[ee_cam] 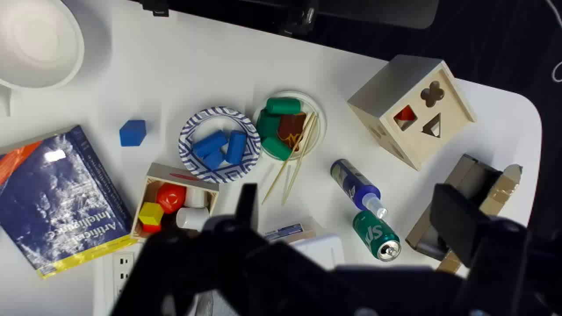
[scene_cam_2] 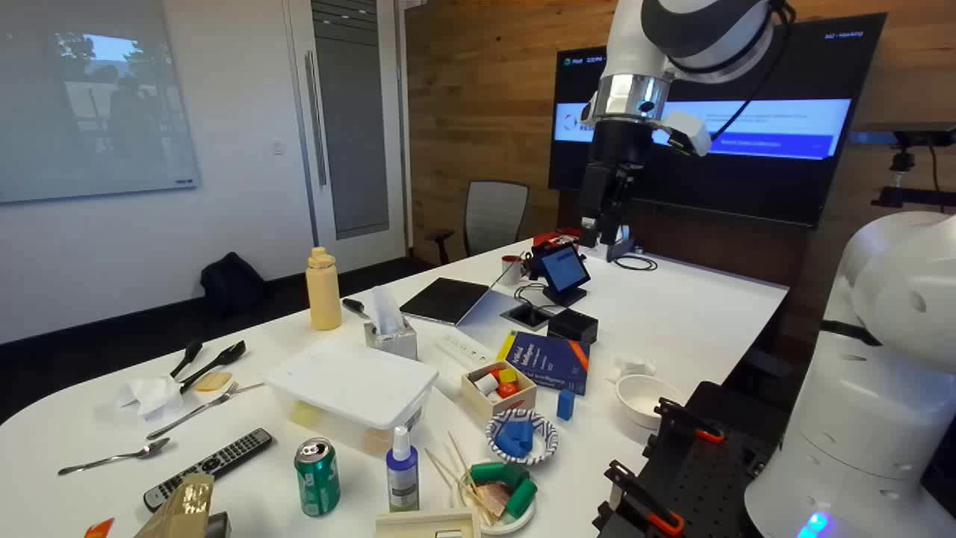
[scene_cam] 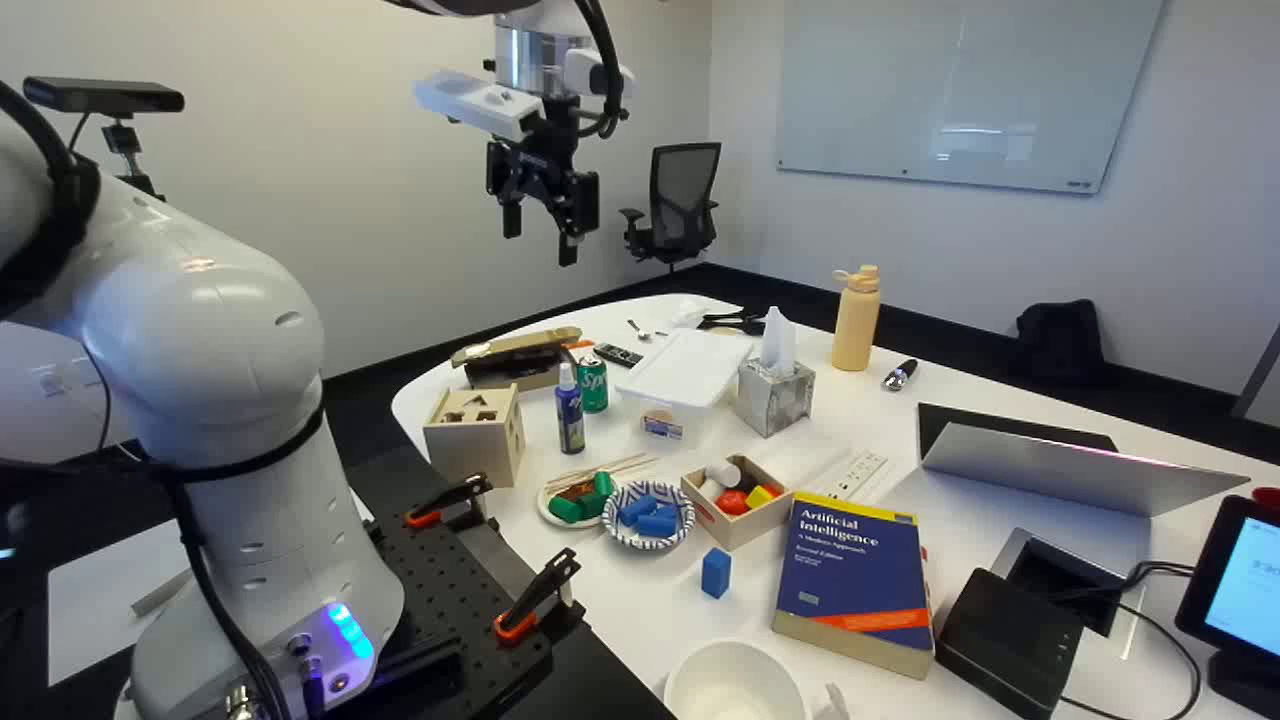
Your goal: Place the blue rectangular block in the wooden box through the square cutting on the lid
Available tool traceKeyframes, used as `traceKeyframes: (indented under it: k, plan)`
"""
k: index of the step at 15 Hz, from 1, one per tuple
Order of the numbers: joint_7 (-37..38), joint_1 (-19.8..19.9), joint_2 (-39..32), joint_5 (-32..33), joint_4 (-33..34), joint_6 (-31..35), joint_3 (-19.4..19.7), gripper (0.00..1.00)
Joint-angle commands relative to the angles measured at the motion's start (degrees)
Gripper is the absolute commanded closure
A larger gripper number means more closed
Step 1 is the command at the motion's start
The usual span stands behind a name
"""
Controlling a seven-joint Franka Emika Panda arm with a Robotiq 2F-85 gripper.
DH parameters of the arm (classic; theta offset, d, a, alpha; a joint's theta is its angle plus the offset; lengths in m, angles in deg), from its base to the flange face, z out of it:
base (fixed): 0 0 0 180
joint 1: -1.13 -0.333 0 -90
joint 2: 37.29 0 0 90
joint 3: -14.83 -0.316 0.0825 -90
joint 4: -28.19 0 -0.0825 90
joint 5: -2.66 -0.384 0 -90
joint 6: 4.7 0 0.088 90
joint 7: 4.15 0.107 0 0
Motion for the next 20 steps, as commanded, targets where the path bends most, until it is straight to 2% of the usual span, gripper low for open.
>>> traceKeyframes:
  k: [1, 4, 7, 10, 12, 16, 17, 18, 20]
  plan:
    - [-0.4, 0.7, -0.1, -0.4, 0.1, -0.2, -0.5, 0.0]
    - [-2.0, 1.2, -3.3, 0.3, 1.5, 1.0, 0.8, 0.0]
    - [-5.8, 3.1, -10.9, 3.2, 3.7, 5.8, 4.1, 0.0]
    - [-14.6, 4.3, -21.0, 5.7, 6.0, 12.4, 9.5, 0.0]
    - [-19.5, 2.9, -27.8, 5.9, 7.5, 14.3, 14.5, 0.0]
    - [-26.2, 2.3, -42.8, 4.7, 10.0, 18.1, 19.8, 0.0]
    - [-27.3, 2.5, -46.7, 3.8, 10.7, 19.8, 20.3, 0.0]
    - [-28.9, 7.2, -50.4, 1.7, 11.6, 21.5, 15.7, 0.0]
    - [-29.6, 10.1, -57.0, -0.9, 13.3, 26.0, 12.7, 0.0]
